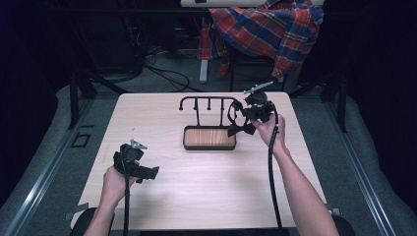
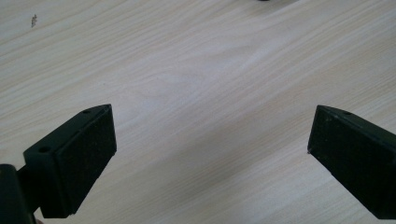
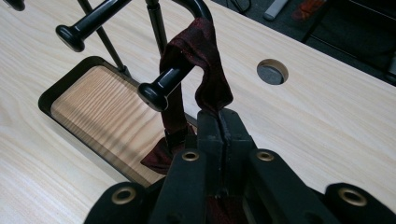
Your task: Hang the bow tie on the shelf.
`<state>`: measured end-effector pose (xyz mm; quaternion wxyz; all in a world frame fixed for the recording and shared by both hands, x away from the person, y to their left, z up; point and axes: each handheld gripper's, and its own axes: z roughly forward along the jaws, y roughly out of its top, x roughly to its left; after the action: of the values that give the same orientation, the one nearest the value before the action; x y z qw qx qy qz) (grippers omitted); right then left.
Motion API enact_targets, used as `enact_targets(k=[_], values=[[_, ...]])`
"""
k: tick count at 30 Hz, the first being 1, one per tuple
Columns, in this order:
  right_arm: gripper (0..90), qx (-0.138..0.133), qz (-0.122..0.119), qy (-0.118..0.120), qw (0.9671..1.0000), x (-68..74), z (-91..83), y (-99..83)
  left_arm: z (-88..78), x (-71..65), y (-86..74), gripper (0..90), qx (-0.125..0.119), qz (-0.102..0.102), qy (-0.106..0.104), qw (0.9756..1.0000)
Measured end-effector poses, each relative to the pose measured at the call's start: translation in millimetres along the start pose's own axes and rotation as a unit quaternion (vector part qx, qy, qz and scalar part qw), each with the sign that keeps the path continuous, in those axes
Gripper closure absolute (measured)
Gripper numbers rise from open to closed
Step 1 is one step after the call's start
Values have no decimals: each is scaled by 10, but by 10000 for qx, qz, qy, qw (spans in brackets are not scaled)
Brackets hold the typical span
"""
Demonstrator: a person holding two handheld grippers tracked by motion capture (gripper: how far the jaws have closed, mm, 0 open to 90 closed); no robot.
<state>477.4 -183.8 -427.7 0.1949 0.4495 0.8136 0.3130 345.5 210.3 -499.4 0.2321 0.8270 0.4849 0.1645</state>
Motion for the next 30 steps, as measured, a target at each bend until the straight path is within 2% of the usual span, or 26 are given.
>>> enact_targets(k=[6,16,19,30], values=[[869,48,-71,10,10000,20,23,-14,-8,11,-5,13,-4,-18,5,10000],[803,2,13,139,9999,-11,-5,-30,-5,10,-5,13,19,-14,-30,10000],[754,-22,-3,158,9999,-16,-37,-34,-7,10,-6,13,19,-8,-28,10000],[484,76,57,317,9995,-67,-217,-77,-12,10,-6,13,10,11,-10,10000]])
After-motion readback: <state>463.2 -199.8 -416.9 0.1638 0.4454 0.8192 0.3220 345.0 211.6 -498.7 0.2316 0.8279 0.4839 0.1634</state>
